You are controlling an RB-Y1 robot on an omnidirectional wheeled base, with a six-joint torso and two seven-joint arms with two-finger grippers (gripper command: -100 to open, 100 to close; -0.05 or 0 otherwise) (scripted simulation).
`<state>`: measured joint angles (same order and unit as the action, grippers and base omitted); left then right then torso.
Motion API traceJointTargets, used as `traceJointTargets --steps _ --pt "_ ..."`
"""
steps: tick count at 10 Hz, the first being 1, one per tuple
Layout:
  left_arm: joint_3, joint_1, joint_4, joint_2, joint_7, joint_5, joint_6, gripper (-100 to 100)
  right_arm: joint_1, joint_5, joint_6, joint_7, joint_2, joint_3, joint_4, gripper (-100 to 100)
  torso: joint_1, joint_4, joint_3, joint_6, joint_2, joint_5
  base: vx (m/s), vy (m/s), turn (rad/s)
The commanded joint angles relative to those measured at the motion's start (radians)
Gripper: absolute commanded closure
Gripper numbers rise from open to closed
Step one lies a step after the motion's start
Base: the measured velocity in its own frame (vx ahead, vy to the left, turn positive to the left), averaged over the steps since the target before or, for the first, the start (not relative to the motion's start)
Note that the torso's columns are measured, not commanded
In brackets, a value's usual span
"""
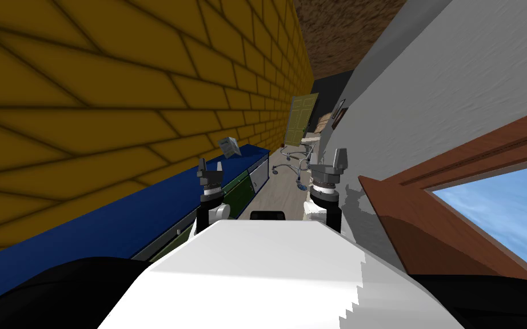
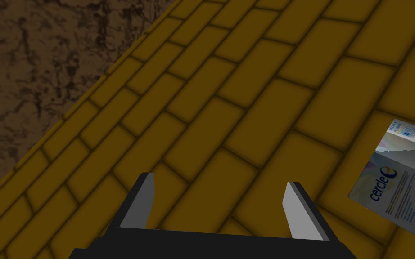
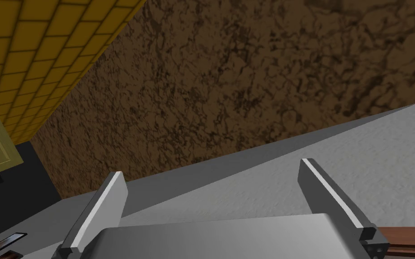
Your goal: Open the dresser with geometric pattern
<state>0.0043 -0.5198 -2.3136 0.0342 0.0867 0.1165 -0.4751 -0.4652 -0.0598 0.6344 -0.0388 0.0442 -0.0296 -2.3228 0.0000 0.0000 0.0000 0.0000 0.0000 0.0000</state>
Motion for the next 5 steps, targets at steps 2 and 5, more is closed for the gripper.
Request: traceJointTargets --steps 2,5 --pt "0.0 0.0 0.0 0.0 0.0 0.0 0.0 0 0.0 0.0 0.0 0.0 0.0 0.0 0.0 0 0.0 0.105 -0.209 0.0 0.104 0.0 0.0 0.0 0.0" --pt "0.0 0.0 0.0 0.0 0.0 0.0 0.0 0 0.0 0.0 0.0 0.0 0.0 0.0 0.0 0 0.0 0.322 -0.644 0.0 0.322 0.0 0.0 0.0 0.0"
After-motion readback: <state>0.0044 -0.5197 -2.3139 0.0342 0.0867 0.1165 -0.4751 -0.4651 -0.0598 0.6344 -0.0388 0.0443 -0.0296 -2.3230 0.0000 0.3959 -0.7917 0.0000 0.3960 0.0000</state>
